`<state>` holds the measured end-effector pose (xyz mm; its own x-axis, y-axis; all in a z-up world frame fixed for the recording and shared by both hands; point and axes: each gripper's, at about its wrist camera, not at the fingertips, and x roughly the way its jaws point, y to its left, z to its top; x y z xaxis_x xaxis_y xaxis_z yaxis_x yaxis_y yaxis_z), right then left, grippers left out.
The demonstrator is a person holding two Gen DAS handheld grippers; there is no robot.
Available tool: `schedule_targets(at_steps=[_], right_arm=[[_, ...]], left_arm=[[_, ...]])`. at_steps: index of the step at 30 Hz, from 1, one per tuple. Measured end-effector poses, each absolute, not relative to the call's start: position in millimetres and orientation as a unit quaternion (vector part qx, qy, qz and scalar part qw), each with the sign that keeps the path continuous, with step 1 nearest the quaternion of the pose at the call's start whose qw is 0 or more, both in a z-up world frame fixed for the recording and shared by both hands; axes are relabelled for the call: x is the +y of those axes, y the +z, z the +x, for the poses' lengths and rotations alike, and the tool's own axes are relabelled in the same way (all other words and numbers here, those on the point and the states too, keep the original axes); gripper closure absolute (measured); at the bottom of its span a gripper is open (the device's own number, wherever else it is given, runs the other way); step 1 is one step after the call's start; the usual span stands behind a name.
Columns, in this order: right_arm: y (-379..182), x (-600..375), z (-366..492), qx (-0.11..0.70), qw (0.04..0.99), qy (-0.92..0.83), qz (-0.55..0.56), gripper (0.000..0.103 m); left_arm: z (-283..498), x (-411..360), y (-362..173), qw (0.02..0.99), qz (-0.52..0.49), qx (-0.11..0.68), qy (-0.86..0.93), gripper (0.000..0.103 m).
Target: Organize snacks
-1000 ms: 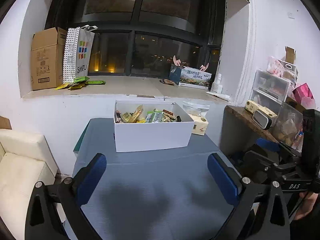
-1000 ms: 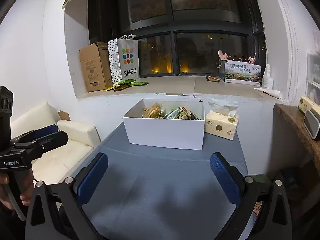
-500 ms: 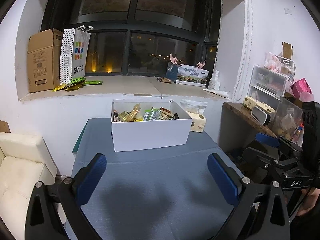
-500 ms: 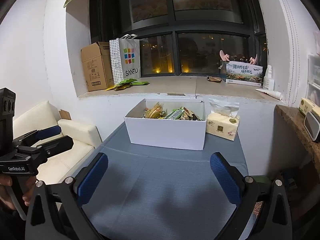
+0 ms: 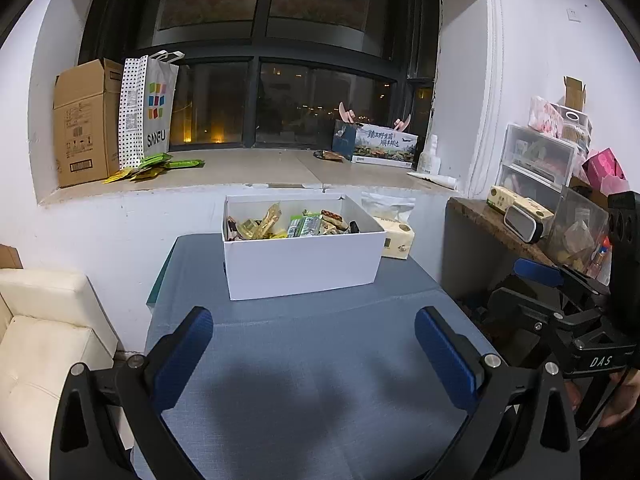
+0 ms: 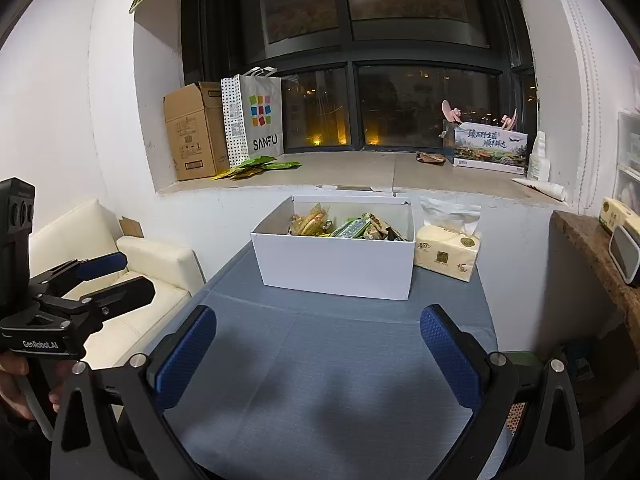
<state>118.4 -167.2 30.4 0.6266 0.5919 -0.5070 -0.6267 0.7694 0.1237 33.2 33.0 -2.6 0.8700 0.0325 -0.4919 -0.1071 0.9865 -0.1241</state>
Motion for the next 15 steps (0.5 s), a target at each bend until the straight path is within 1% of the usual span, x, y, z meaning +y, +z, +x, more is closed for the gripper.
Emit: schedule_targets(at_steps=[15], right_arm=[[29.3,-168.6,118.8,0.269,0.902,0.337,-0.032,0.0]], left_arm=[[32.2,32.5,-1.1,0.964,-0.072,0.253,0.036,0.0]])
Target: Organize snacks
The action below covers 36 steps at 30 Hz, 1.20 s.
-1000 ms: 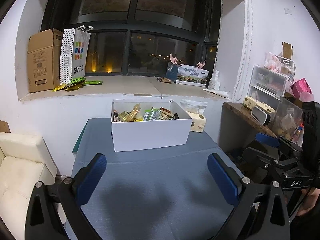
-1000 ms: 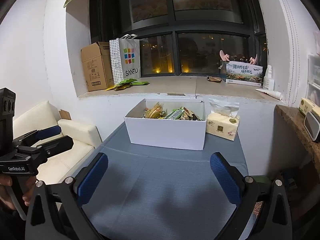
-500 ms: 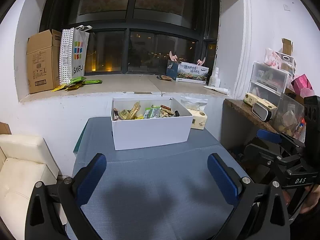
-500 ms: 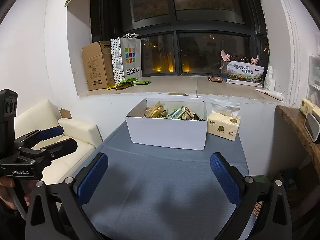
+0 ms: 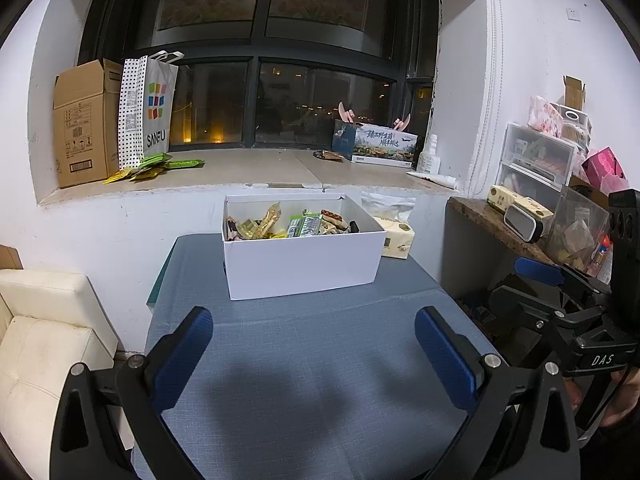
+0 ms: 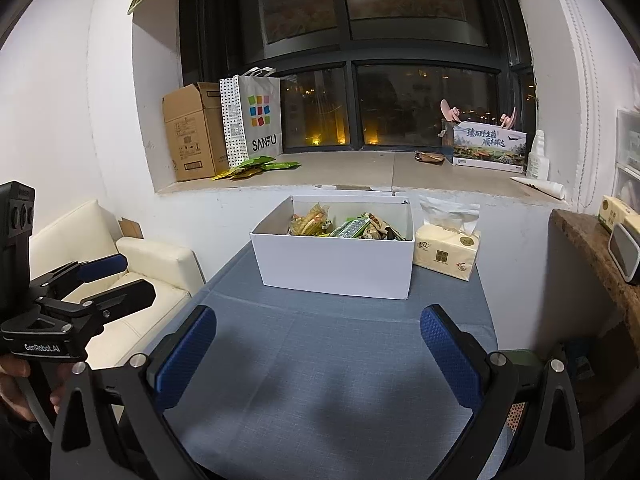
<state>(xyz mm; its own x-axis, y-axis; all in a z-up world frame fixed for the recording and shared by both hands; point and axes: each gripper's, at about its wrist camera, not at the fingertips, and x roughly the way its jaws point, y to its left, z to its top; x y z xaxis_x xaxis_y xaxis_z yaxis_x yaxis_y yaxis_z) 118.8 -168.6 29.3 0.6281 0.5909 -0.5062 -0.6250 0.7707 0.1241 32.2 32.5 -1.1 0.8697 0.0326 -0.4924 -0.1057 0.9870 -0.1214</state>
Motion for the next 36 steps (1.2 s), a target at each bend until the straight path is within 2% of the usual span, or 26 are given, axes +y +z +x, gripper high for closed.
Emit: schedule_targets(at_steps=[36], right_arm=[[29.8,-164.5,117.2,0.27,0.9,0.342,-0.035,0.0]], left_arm=[[32.8,33.2,-3.4,0.963,-0.071,0.256,0.035,0.0]])
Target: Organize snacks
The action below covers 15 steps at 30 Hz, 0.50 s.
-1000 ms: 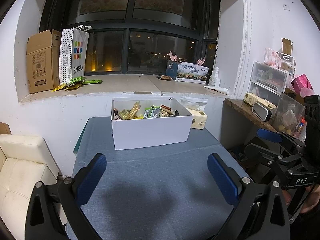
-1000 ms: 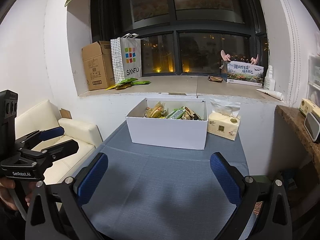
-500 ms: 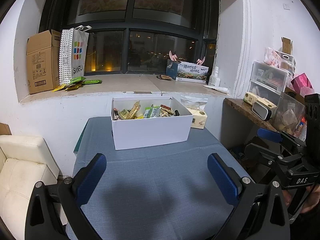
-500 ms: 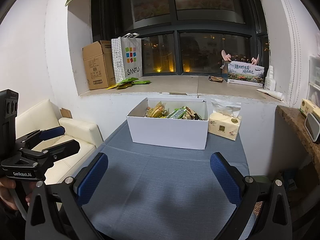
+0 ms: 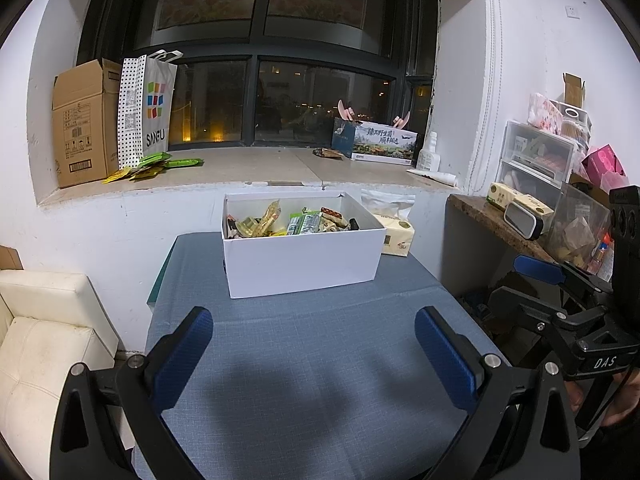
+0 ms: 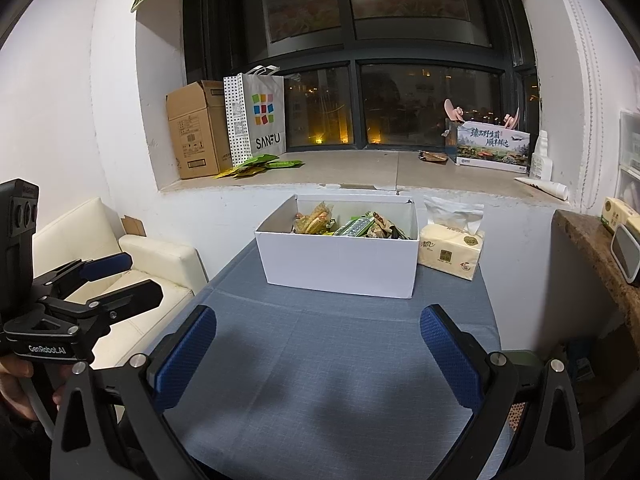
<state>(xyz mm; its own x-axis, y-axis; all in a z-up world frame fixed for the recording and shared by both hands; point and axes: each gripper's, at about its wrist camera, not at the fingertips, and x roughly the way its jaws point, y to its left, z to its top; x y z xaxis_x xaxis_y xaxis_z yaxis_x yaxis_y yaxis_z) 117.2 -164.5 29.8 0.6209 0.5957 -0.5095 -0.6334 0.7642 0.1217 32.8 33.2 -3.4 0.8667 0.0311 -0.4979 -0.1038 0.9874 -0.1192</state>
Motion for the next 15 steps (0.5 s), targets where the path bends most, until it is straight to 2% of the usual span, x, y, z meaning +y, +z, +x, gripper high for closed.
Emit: schedule_targets(at_steps=[15], right_arm=[[29.0,-164.2,117.5,0.272,0.899,0.342,-0.035,0.0]], left_arm=[[33.4,32.1,-4.5,0.963,-0.071,0.257,0.032,0.0]])
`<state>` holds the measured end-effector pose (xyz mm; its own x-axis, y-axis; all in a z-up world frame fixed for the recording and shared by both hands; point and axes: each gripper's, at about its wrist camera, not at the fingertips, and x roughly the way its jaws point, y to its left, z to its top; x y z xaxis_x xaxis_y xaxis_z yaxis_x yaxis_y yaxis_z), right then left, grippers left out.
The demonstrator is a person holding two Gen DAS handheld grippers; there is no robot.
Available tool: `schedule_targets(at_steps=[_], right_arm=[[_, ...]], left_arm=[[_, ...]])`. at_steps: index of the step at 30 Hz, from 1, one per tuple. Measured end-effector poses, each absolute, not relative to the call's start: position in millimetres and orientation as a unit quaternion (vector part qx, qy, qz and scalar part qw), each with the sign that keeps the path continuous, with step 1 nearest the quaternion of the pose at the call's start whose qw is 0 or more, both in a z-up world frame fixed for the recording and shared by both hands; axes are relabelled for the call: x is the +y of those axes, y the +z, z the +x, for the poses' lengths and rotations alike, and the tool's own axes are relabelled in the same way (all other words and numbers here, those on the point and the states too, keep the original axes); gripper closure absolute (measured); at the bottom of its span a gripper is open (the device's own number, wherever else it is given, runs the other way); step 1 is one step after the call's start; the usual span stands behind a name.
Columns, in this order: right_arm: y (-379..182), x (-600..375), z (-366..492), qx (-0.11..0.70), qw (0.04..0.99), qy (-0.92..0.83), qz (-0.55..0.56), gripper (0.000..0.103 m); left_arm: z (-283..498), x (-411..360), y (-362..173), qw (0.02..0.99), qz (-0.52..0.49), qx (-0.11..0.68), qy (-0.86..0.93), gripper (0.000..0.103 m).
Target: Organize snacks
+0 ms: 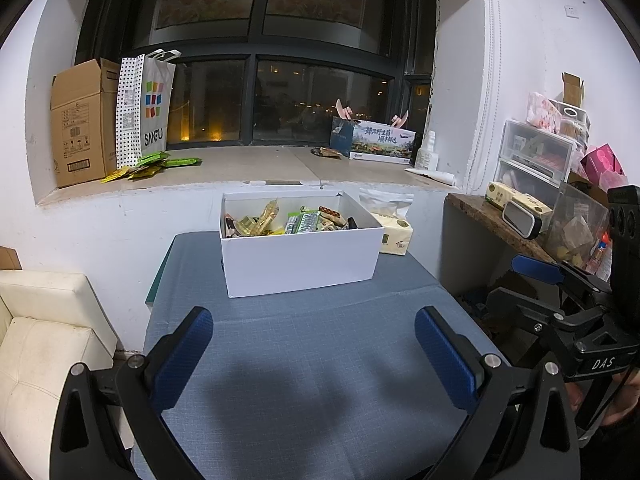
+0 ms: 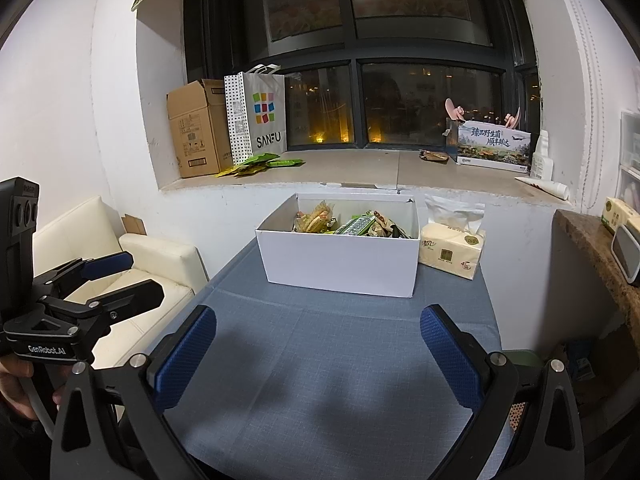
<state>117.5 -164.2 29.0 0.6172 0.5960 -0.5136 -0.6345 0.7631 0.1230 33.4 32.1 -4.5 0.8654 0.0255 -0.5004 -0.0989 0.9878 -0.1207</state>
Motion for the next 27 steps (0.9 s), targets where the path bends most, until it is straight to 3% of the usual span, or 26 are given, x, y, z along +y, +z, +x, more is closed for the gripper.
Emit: schedule_targets(at_steps=[27], right_arm=[[28.9,-163.3,114.9,0.274,0.898,0.343,-0.037,0.0]], left_arm=[[31.9,31.3,-4.6,0.964,-0.065,0.257,0.025,0.0]])
